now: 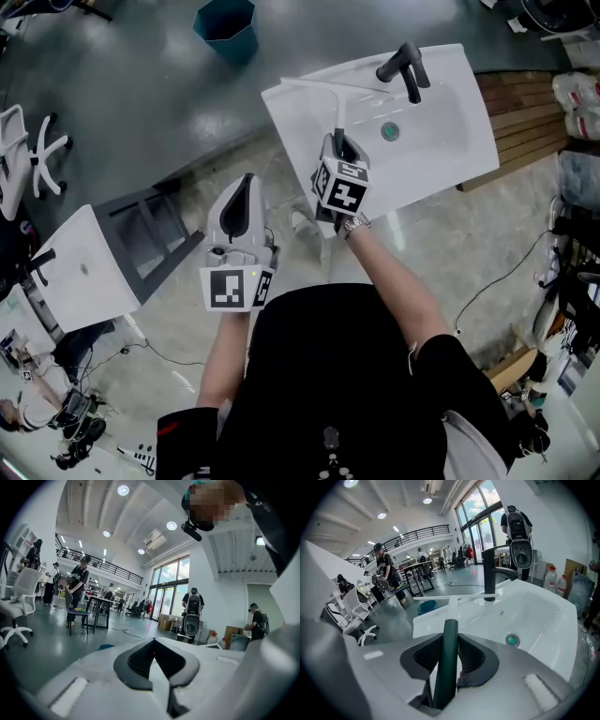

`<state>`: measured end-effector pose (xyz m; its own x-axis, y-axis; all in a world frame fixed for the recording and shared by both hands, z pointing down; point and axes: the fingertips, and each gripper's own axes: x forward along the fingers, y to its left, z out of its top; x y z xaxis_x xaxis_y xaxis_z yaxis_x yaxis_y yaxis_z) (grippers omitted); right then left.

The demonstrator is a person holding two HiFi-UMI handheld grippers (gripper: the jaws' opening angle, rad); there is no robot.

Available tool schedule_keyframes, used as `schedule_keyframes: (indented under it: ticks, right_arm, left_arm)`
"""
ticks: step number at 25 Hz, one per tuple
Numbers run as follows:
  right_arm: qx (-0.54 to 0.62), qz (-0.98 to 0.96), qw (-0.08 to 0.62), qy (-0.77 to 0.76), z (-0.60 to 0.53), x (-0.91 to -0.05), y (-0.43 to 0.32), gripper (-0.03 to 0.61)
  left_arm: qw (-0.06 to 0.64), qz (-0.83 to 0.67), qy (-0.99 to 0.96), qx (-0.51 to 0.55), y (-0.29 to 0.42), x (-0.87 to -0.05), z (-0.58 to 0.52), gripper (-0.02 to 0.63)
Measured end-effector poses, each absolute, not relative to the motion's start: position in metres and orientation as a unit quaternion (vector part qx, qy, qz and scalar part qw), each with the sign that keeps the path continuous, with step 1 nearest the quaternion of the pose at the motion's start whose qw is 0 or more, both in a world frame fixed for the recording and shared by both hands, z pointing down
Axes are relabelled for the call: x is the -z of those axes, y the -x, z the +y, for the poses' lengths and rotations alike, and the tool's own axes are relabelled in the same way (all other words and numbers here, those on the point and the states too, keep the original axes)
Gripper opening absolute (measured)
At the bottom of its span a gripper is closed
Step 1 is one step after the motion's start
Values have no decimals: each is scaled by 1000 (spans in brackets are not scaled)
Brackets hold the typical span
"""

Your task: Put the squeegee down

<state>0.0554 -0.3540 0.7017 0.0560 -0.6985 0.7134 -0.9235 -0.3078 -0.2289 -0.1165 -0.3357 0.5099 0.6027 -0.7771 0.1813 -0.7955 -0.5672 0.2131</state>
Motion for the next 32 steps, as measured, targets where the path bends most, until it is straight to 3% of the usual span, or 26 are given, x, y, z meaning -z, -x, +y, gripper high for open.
schedule_keyframes:
  ticks: [32]
  right_arm:
    - [-414, -576, 179, -682, -358, -755, -41, 105]
  left_arm:
    - [158, -473, -864, -63, 126, -533, -315, 2]
